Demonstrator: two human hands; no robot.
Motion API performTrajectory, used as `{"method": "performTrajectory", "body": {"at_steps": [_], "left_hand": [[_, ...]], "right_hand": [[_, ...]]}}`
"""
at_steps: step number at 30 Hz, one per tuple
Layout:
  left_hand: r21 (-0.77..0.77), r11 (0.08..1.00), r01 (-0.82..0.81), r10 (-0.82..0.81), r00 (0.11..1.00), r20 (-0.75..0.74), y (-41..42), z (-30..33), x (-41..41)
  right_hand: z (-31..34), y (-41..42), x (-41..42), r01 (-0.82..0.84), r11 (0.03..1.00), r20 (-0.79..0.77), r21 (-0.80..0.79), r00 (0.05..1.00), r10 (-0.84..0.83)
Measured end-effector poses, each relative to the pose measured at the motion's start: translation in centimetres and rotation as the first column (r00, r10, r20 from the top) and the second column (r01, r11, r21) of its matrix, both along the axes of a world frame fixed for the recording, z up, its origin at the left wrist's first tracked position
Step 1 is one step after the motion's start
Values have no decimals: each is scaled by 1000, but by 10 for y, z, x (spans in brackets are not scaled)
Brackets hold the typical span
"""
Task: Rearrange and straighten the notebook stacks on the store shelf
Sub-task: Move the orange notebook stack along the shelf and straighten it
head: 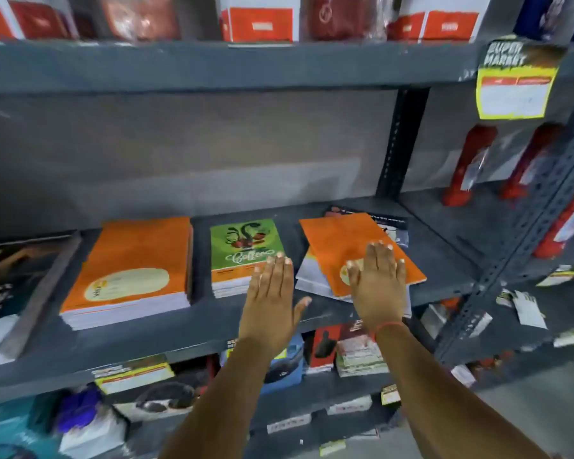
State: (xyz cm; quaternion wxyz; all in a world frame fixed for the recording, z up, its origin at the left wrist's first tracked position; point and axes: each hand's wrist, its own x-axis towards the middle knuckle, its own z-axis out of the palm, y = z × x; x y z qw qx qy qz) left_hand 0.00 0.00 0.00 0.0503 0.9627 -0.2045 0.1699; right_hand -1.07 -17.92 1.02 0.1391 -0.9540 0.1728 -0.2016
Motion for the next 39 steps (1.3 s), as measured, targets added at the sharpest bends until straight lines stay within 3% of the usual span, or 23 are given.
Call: {"method": "performTrajectory", "body": {"at_steps": [9,13,18,23,25,28,31,33,35,39], "left_hand": [[54,981,184,-177,977,-122,-51,-7,22],[-152,967,203,-232,951,-203,-59,-10,18],[-264,949,174,-241,938,-248,-58,-9,14],[-395,912,113,-257,907,-333,-63,-7,17],[-537,841,73,-303,885,-354,-68,-3,17],[-723,673,-158,-330,810,-484,-70,8,22],[-750,308,-585,-420,624,-660,-73,17,28],[-670,114,-734,-468,555,-687,-74,22,31],[-631,91,-770,-460,530,-712,-75,29,35],[-662,198,-722,-410,553,-726,-73,45,44]], "right_hand": [[-17,-33,19,150,988,-60,24,987,-148],[-19,-36,19,149,988,-54,31,988,-148],[-8,-51,21,282,955,-127,96,955,-269],[-2,-63,33,392,844,-231,367,917,-325],[3,-65,36,437,819,-277,373,894,-351],[15,-70,35,495,759,-273,423,869,-414],[28,-82,32,472,692,-238,546,880,-412],[31,-91,26,445,646,-253,620,893,-373],[33,-103,23,415,541,-296,732,908,-296],[52,-109,19,427,256,-384,867,901,-202]]}}
